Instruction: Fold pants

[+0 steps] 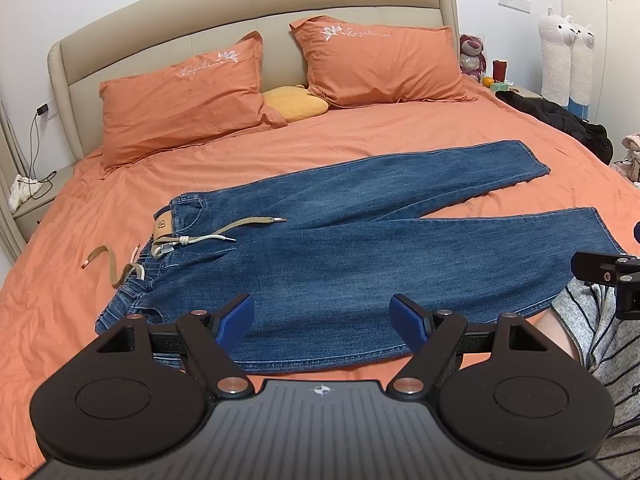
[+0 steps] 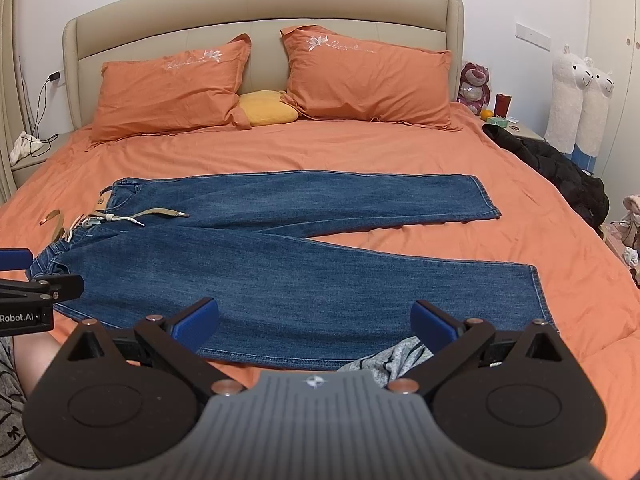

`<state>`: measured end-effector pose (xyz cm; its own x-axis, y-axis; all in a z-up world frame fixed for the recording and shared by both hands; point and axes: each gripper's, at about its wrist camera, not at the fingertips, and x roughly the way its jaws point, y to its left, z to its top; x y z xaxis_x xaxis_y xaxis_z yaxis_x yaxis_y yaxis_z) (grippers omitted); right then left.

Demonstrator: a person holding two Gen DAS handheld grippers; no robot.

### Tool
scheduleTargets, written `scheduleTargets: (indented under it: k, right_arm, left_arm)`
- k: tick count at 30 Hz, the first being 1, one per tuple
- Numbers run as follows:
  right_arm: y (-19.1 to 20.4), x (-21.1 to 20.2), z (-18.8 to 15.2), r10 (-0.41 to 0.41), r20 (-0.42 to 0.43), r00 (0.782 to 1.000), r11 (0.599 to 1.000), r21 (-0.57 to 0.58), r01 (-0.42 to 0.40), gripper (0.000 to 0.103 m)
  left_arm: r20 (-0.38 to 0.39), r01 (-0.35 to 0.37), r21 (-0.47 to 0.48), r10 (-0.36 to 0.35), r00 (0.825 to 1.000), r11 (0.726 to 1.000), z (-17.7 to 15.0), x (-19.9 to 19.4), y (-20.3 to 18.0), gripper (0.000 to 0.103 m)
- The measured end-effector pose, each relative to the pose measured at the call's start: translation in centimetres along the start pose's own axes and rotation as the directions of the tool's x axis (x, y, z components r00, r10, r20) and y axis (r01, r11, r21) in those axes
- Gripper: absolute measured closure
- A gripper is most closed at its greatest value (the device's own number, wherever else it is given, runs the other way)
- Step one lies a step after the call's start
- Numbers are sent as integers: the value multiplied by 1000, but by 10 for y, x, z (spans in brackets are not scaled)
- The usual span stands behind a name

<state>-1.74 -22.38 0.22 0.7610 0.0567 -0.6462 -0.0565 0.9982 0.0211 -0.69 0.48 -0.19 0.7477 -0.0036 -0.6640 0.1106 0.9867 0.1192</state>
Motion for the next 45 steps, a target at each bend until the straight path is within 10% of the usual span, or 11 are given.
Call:
scheduleTargets:
  k: [31,45]
  right_arm:
    - [-2,-7,-2,-15,13,1000,1000,-5,15,5]
    - [-98,14,36,-6,-5,1000,999,-41,6,5]
  left_arm:
    - [-3,-13,13,13,1000,1000,1,-7,7,13]
    - [-43,5,255,6,999,967,29,20,89,27]
